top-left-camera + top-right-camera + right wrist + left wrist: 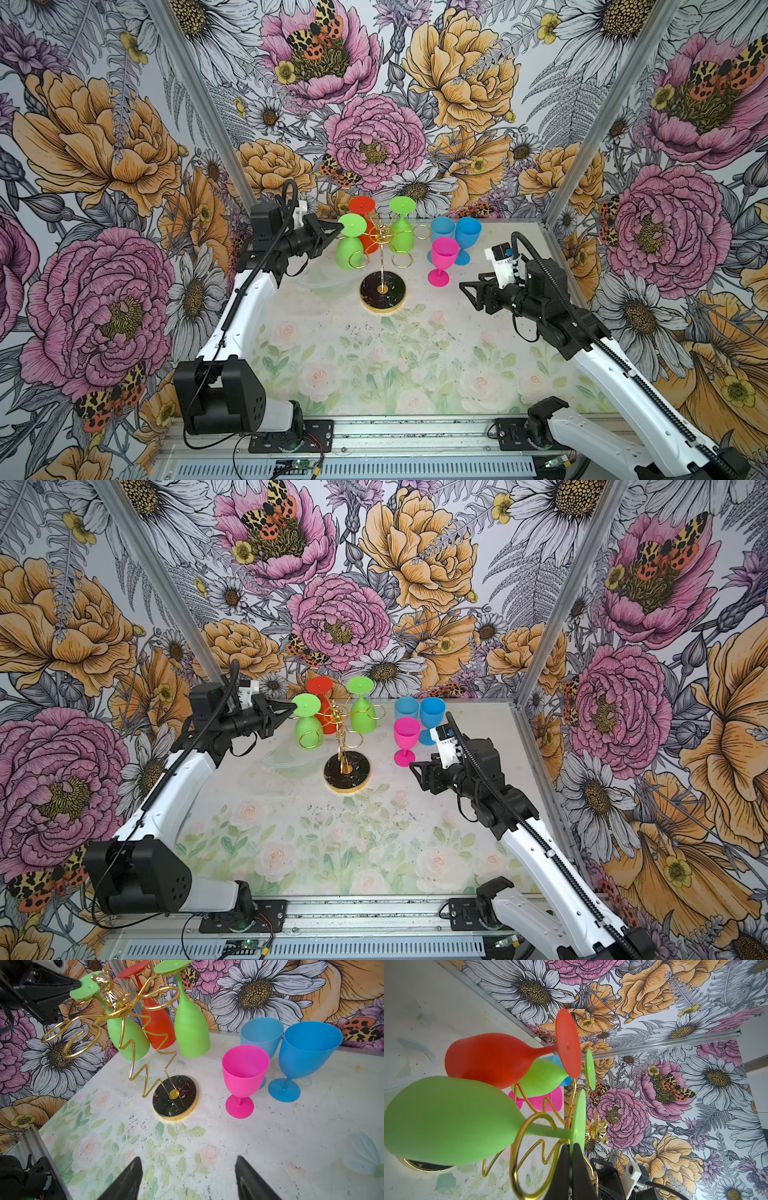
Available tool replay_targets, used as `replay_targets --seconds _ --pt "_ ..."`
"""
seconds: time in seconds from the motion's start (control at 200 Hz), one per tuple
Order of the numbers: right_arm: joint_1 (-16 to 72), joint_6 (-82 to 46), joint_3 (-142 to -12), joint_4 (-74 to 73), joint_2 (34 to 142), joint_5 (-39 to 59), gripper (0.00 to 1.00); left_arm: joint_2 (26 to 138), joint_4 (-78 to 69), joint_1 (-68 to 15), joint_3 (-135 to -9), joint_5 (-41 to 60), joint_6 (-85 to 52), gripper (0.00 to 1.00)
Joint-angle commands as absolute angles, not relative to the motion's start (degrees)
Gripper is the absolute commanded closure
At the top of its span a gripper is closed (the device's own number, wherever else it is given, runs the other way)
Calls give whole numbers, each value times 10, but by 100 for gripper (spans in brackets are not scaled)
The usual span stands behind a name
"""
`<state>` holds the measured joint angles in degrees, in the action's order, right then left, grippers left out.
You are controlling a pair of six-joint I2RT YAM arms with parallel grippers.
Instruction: Take the wine glass off the wine glass rack
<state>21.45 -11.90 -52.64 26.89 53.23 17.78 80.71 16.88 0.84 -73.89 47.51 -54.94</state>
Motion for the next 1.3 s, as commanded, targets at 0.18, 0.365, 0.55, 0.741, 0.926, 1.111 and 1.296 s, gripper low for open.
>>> replay_targets --seconds 0.18,0.365,0.55,0.741,0.926,1.111,1.296 --pt "218 -115 -521 258 513 175 29 824 166 2 -777 487 -541 100" --pt "219 -116 -519 258 512 178 29 832 166 6 -782 470 -544 100" --pt "219 -116 -518 258 509 179 29 832 166 17 -786 449 -546 100" --pt "219 -117 -517 258 512 184 29 829 166 30 -792 440 -547 100" --pt "218 -117 -517 258 513 185 29 816 167 47 -783 428 -547 100" --pt "218 -118 -517 257 515 191 29 788 162 66 -764 398 -547 100" --pt "219 -118 -518 258 519 193 29 756 163 84 -741 380 -546 100"
